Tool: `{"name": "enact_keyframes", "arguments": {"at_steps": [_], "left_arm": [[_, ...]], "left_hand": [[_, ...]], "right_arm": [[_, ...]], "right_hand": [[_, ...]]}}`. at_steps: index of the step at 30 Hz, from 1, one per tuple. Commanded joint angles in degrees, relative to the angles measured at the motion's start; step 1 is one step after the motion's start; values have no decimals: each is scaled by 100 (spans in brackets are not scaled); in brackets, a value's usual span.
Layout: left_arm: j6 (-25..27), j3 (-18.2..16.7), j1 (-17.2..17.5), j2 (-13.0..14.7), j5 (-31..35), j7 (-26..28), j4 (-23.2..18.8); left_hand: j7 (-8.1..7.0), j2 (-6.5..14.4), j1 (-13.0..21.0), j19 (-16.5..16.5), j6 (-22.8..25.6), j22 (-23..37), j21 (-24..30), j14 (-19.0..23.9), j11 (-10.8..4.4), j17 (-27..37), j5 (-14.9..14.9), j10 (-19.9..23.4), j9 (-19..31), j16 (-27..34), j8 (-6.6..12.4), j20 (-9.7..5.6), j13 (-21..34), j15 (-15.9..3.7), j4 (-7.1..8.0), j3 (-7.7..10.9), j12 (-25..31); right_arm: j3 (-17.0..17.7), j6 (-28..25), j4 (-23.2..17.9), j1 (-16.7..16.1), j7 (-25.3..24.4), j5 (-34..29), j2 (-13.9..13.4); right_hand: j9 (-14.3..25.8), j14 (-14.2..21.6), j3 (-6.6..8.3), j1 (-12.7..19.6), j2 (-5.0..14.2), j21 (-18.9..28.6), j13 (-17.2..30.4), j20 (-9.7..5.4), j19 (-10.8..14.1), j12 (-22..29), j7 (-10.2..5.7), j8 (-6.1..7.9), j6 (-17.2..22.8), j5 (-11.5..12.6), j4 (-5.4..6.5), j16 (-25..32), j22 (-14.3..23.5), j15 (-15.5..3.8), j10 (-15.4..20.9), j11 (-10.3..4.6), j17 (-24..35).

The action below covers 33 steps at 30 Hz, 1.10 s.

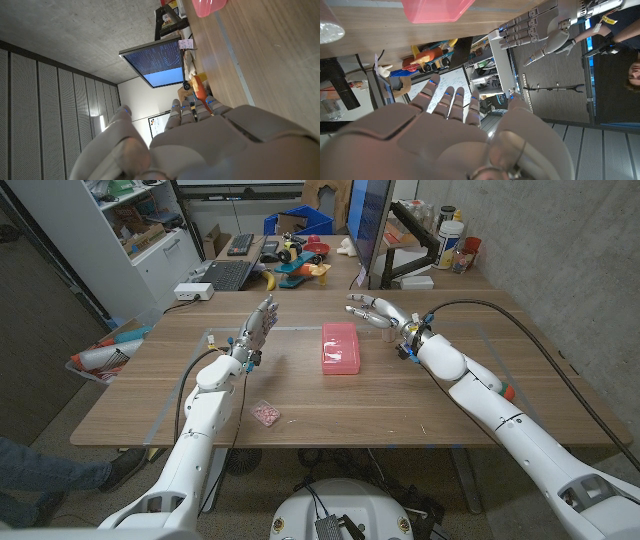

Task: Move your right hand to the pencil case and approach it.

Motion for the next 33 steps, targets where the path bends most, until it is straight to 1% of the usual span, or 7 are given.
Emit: {"name": "enact_keyframes", "arguments": {"at_steps": [1, 2, 8, 14, 20, 26, 33], "left_arm": [[-22, -9, 3, 13, 10, -8, 30], [-23, -11, 8, 17, 9, -12, 24], [-5, -20, 49, 23, 4, 1, -41], [0, -16, 84, 19, -1, 13, -87], [44, -16, 145, 35, 3, 36, -183], [71, -29, 184, 57, -3, 53, -250], [90, -22, 196, 77, -9, 47, -283]], "left_hand": [[2, 67, -4, -19, 47, 22, -21, -6, -24, 23, 5, 18, 28, 27, 41, 39, -4, -19, -30, 6, 36], [1, 68, -5, -19, 47, 22, -23, -7, -18, 23, 4, 19, 28, 26, 40, 43, -4, -21, -31, 5, 36], [6, 70, -6, -19, 51, 22, -31, -7, -11, 23, 3, 11, 28, 26, 39, 50, -4, -21, -35, 4, 32], [3, 73, -8, -23, 55, 23, -41, -11, -13, 23, 2, 15, 29, 24, 38, 61, -4, -18, -39, 2, 33], [-9, 75, -10, -24, 60, 24, -49, -14, -7, 23, 1, 14, 29, 22, 36, 65, -4, -22, -44, 0, 32], [-16, 77, -13, -22, 57, 24, -56, -16, -35, 23, 0, 23, 29, 22, 33, 70, -4, -20, -48, -2, 35], [-16, 81, -15, -21, 61, 25, -64, -19, -31, 23, -2, 28, 29, 20, 32, 79, -3, -19, -53, -4, 35]], "right_arm": [[-110, -35, -44, 44, -35, -262, -19], [-118, -43, -52, 43, -44, -287, -18], [-168, -37, -36, 48, -106, -397, -1], [-247, 32, 47, 78, -212, -538, 34], [-367, 62, 134, 126, -316, -727, 93], [-435, 86, 187, 181, -327, -812, 112], [-515, 70, 209, 228, -389, -998, 121]], "right_hand": [[-2, 9, -30, -22, -35, -12, 8, 48, 41, -4, -40, 28, 0, 24, -14, -5, 23, 4, 3, -22, 5], [-2, 0, -29, -22, -33, -18, 8, 49, 43, -7, -41, 26, -2, 25, -15, -9, 24, 10, -1, -48, 1], [-2, -15, -32, -31, -32, -30, 9, 63, 57, -13, -48, 23, -2, 26, -17, -13, 25, -6, -4, -53, -9], [-2, -29, -29, -34, -25, -48, 10, 73, 67, -30, -67, 18, -6, 29, -21, -16, 26, 26, -35, -81, -22], [-2, -41, -27, -37, -18, -63, 10, 83, 77, -47, -85, 8, -25, 31, -24, -18, 26, 49, -68, -80, -32], [-2, -66, -27, -40, -17, -76, 11, 87, 84, -56, -92, 4, -34, 33, -29, -26, 27, 49, -87, -92, -41], [-2, -73, -20, -34, -6, -91, 12, 88, 86, -59, -96, 2, -34, 36, -35, -26, 28, 49, -90, -85, -51]]}}
